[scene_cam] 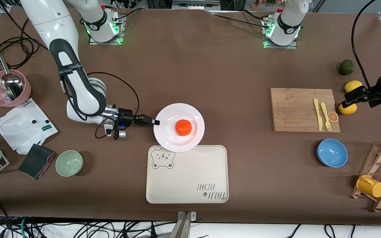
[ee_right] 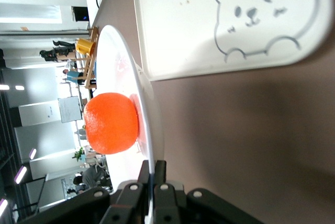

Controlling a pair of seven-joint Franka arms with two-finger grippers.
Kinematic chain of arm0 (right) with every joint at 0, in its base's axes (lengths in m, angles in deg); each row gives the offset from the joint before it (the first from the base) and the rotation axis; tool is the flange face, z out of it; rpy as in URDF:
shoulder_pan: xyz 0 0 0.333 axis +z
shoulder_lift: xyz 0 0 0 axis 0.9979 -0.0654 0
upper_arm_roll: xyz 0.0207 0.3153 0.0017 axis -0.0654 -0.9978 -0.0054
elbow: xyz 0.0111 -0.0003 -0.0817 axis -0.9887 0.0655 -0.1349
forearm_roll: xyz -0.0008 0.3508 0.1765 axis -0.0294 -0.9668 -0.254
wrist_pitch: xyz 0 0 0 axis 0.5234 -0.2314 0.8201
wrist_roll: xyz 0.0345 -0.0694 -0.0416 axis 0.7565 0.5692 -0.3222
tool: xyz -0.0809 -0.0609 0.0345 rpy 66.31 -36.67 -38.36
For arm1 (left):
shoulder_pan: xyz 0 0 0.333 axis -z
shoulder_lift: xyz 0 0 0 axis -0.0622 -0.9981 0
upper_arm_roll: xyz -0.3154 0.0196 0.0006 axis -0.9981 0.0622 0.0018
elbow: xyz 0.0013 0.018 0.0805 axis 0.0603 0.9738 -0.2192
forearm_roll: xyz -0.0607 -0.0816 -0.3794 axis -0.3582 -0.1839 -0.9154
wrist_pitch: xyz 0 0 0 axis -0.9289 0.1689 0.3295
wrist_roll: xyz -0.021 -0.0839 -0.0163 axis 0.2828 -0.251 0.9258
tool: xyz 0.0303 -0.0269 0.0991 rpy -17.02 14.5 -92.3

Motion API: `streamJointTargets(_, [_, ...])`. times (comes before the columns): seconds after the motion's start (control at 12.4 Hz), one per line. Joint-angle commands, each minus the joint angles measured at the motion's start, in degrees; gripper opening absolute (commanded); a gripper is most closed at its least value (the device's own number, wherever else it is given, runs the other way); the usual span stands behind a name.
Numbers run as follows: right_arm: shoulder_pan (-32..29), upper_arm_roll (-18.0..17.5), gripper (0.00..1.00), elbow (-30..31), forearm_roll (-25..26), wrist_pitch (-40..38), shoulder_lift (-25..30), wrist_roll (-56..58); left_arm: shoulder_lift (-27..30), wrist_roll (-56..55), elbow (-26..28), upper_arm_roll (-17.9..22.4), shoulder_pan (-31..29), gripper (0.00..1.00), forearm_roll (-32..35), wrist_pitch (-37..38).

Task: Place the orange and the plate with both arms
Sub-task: 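Slide the plate with the right gripper onto the bear placemat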

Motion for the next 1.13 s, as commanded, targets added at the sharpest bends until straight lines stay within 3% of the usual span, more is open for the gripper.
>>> streamJointTargets(0.0, [0.51,0.43,0.00,-14.29,-0.52,-0.58,-9.43,-5.57,-0.98,0.51,-1.84,-0.26,-0.29,1.00,-0.91,0.43])
streamJointTargets(0.48, [3.15,0.52,0.00,-33.12,-0.17,6.79,-23.60,-9.98,-0.98,0.51,-1.84,-0.17,-0.29,1.00,-0.91,0.43])
streamJointTargets(1.05, [3.24,0.61,0.00,-35.78,-0.08,7.51,-27.13,-9.63,-0.98,0.51,-1.84,-0.17,-0.29,1.00,-0.91,0.43])
